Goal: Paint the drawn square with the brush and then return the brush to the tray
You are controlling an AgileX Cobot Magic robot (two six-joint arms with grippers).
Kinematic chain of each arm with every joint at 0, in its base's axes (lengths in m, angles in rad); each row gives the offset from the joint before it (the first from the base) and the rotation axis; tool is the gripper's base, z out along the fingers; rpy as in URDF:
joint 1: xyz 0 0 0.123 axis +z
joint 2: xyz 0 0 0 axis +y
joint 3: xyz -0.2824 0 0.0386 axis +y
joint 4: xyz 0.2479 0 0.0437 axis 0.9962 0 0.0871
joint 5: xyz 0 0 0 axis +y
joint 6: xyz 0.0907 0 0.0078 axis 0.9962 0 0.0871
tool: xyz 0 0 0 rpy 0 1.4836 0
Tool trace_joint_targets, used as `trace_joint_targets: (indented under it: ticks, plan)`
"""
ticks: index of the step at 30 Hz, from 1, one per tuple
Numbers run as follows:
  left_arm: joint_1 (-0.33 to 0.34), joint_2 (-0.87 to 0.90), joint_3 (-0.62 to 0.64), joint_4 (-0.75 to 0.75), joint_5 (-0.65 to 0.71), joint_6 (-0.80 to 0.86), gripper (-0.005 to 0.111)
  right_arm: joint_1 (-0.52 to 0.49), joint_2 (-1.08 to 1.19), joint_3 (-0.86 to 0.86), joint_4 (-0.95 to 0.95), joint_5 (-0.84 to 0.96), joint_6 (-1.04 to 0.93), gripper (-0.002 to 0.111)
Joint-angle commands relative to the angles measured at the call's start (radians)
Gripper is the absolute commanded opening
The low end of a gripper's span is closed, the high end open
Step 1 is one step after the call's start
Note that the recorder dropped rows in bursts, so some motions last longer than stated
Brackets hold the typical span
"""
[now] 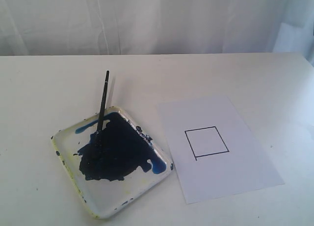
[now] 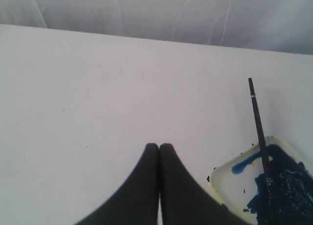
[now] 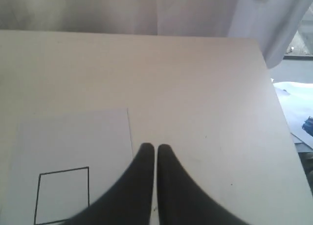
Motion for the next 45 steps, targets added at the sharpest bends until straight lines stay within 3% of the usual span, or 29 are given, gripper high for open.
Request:
trace_joint_targets:
  ticks: [1, 4, 7, 11, 14, 16, 22, 25, 29, 33, 38, 45]
  plan:
    - [0.001, 0.117, -0.006, -0.011, 0.000, 0.025, 0.000, 0.001, 0.080, -0.007, 0.100, 0.015, -0.128, 0.017]
    - [0.001, 0.214, -0.016, -0.042, 0.002, 0.071, 0.005, 0.001, 0.135, -0.007, 0.172, 0.042, -0.213, 0.035]
    - [0.001, 0.303, -0.059, -0.113, 0.017, 0.117, 0.018, 0.001, 0.180, -0.007, 0.205, 0.062, -0.253, 0.048]
    - [-0.001, 0.445, -0.170, -0.321, 0.067, 0.324, 0.043, 0.001, 0.246, -0.007, 0.214, 0.076, -0.286, 0.051]
    - [-0.013, 0.562, -0.270, -0.397, 0.126, 0.442, 0.045, 0.001, 0.291, -0.007, 0.218, 0.076, -0.292, 0.051]
    - [-0.046, 0.641, -0.334, -0.397, 0.153, 0.595, 0.044, 0.001, 0.317, -0.007, 0.218, 0.076, -0.298, 0.051]
    - [-0.172, 0.813, -0.379, -0.515, 0.101, 1.355, 0.044, 0.001, 0.337, -0.007, 0.218, 0.067, -0.346, 0.051]
    - [-0.189, 0.882, -0.379, -0.564, 0.016, 1.517, 0.044, 0.001, 0.337, -0.007, 0.216, 0.065, -0.346, 0.051]
    - [-0.189, 0.958, -0.379, -0.702, -0.101, 1.550, 0.044, 0.001, 0.337, -0.007, 0.214, 0.055, -0.346, 0.051]
    - [-0.189, 1.018, -0.390, -0.795, -0.125, 1.546, 0.044, 0.001, 0.337, -0.007, 0.212, 0.053, -0.346, 0.051]
    - [-0.189, 1.121, -0.498, -0.770, -0.122, 1.314, 0.044, 0.001, 0.337, -0.007, 0.212, 0.043, -0.346, 0.051]
    - [-0.189, 1.249, -0.650, -0.768, -0.078, 1.174, 0.044, 0.001, 0.337, -0.007, 0.212, 0.041, -0.346, 0.051]
